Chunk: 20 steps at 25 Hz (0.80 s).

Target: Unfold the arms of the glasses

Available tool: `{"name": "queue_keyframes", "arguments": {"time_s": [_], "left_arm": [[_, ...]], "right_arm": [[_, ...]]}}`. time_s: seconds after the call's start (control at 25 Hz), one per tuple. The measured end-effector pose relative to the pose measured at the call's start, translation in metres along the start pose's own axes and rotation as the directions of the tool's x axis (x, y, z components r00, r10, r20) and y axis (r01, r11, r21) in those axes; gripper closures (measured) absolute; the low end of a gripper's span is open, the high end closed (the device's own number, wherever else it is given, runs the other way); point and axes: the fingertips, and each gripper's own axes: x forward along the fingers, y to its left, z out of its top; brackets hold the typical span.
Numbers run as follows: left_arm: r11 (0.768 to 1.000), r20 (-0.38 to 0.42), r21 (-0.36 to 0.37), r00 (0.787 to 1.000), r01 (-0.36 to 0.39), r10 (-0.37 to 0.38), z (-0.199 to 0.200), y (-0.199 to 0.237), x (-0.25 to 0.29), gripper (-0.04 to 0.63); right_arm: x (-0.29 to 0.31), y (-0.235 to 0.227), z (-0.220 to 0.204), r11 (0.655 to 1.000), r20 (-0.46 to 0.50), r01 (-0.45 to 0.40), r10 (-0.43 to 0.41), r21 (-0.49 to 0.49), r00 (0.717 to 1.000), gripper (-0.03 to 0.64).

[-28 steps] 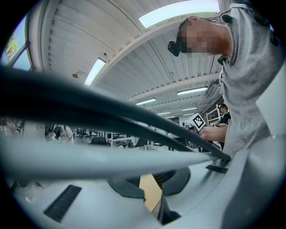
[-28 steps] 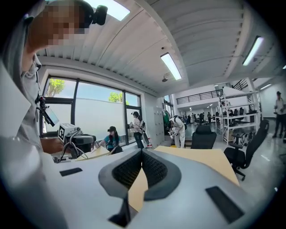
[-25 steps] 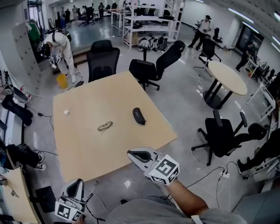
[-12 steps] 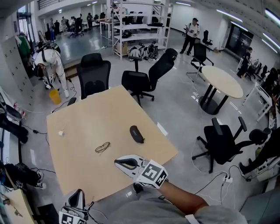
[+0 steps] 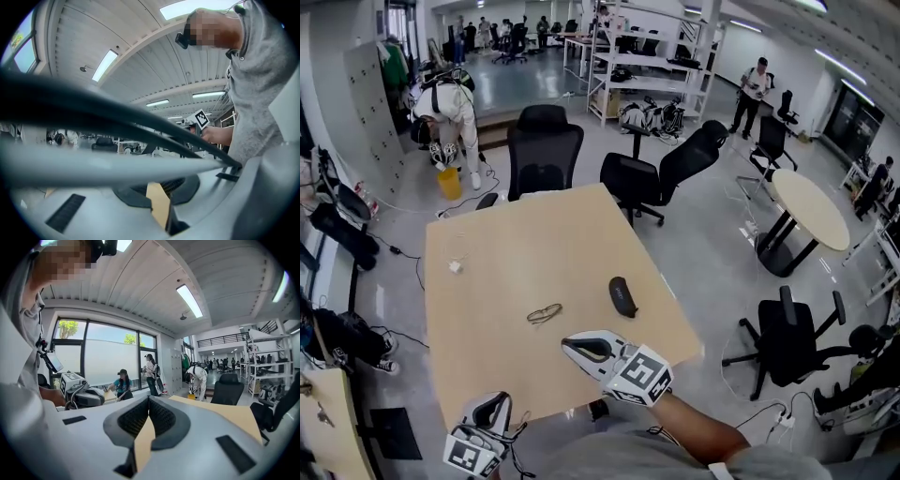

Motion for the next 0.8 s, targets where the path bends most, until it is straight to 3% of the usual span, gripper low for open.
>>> {"name": "queue_keyframes", "arguments": {"time_s": [0.48, 0.8], "left_arm": [[0.998, 0.005, -0.040, 0.999, -0.043, 0.043, -0.007, -0.011, -0.056, 0.578], [0.999, 0.022, 0.020, 0.999, -0.030, 0.029, 0.004, 0.016, -0.018, 0.578]], "right_arm": [[-0.007, 0.034, -0.001, 1.000, 0.015, 0.010, -0.010, -0.026, 1.000, 0.609], [0.004, 0.008, -0.002, 0.999, 0.039, 0.019, -0.017, -0.045, 0.999, 0.609]]}}
